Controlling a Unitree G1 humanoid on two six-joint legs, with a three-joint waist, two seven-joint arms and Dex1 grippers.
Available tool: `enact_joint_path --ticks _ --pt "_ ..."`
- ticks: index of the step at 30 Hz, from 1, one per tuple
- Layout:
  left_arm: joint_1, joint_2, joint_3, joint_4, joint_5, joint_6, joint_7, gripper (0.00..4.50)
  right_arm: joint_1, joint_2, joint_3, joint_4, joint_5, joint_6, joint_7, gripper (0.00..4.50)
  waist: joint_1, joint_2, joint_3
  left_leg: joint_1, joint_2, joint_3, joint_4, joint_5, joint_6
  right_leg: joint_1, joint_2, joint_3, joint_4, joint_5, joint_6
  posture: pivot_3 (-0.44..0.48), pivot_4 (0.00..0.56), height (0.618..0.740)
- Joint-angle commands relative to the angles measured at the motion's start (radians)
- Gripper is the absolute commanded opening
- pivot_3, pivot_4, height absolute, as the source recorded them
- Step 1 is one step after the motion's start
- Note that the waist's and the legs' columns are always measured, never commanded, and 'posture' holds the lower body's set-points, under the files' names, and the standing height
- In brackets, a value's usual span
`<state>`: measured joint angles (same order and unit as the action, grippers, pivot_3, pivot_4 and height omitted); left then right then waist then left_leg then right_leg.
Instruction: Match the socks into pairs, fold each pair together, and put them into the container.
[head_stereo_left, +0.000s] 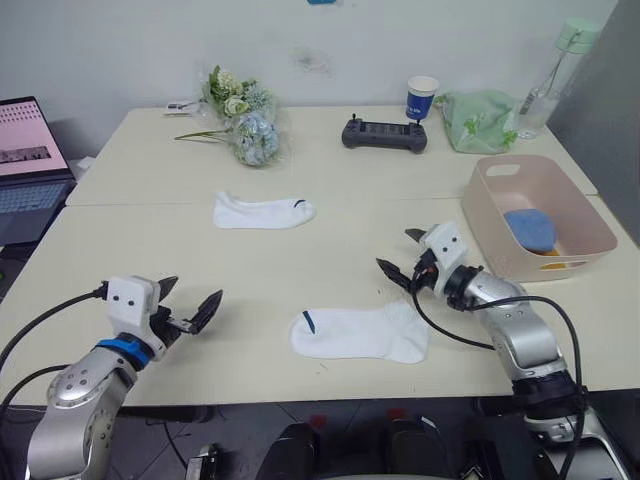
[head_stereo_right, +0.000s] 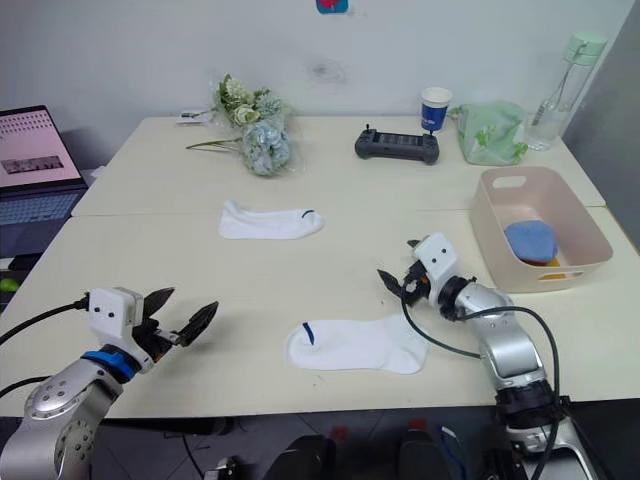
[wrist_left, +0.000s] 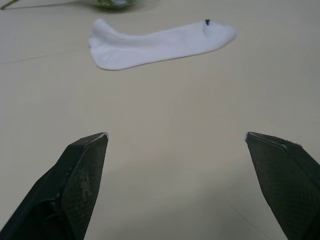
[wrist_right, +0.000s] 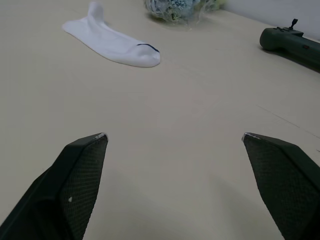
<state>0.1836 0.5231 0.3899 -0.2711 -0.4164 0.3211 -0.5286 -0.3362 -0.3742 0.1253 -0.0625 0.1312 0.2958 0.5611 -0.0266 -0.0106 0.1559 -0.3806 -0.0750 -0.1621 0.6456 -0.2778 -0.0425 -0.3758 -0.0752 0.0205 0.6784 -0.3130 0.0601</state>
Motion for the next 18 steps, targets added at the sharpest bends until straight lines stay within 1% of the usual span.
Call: enact_joint_path --ticks 1,3,5,9,12,15,18 --pt "-0.008 -0.019 -0.009 -0.085 0.025 -0.003 0.059 4.49 -0.032 0.008 0.006 -0.013 0.023 -0.027 0.044 4.49 0.000 0.000 0.000 0.000 0.000 0.000 0.000 0.000 0.000 0.000 0.000 0.000 0.000 0.000 0.000 0.000 0.150 0.740" --pt "-0.049 -0.005 -0.030 -0.066 0.046 0.004 0.064 4.49 -0.042 0.008 0.010 -0.028 0.043 -0.021 0.075 4.49 0.001 0.000 0.000 0.000 0.000 0.000 0.000 0.000 0.000 0.000 0.000 0.000 0.000 0.000 0.000 0.000 0.150 0.740" --pt "-0.118 0.009 -0.076 -0.021 0.079 0.006 0.062 4.49 -0.054 0.001 0.002 -0.043 0.070 -0.007 0.110 4.49 0.002 0.000 0.000 0.000 0.000 0.000 0.000 0.000 0.000 0.001 0.000 -0.001 0.000 0.000 0.000 0.000 0.150 0.740" --pt "-0.354 -0.004 -0.180 0.208 0.154 -0.021 0.061 4.49 -0.064 -0.018 -0.011 -0.053 0.102 0.012 0.157 4.49 0.004 0.000 0.000 0.000 -0.001 -0.001 0.000 0.001 -0.001 0.001 0.001 -0.002 0.000 0.000 0.000 0.000 0.150 0.740" --pt "-0.562 -0.023 -0.253 0.459 0.201 -0.060 0.026 4.49 -0.085 -0.033 -0.011 -0.066 0.087 0.025 0.147 4.49 -0.001 -0.001 0.000 0.000 -0.001 -0.001 0.000 0.001 -0.001 0.001 0.001 -0.002 0.000 0.000 0.000 0.000 0.150 0.740" --pt "-0.749 -0.062 -0.303 0.743 0.262 -0.162 0.024 4.49 -0.086 -0.059 -0.020 -0.055 0.086 0.021 0.156 4.49 -0.003 -0.001 0.000 -0.002 -0.001 -0.001 0.001 0.001 -0.002 -0.001 0.001 -0.002 0.001 0.000 0.000 0.000 0.150 0.740" --pt "-0.912 -0.077 -0.336 1.011 0.315 -0.255 0.017 4.49 -0.092 -0.061 -0.022 -0.065 0.083 0.041 0.134 4.49 -0.010 -0.003 0.001 -0.002 -0.001 0.000 0.001 0.001 -0.002 -0.002 0.000 -0.003 0.001 0.000 0.000 0.000 0.150 0.740"
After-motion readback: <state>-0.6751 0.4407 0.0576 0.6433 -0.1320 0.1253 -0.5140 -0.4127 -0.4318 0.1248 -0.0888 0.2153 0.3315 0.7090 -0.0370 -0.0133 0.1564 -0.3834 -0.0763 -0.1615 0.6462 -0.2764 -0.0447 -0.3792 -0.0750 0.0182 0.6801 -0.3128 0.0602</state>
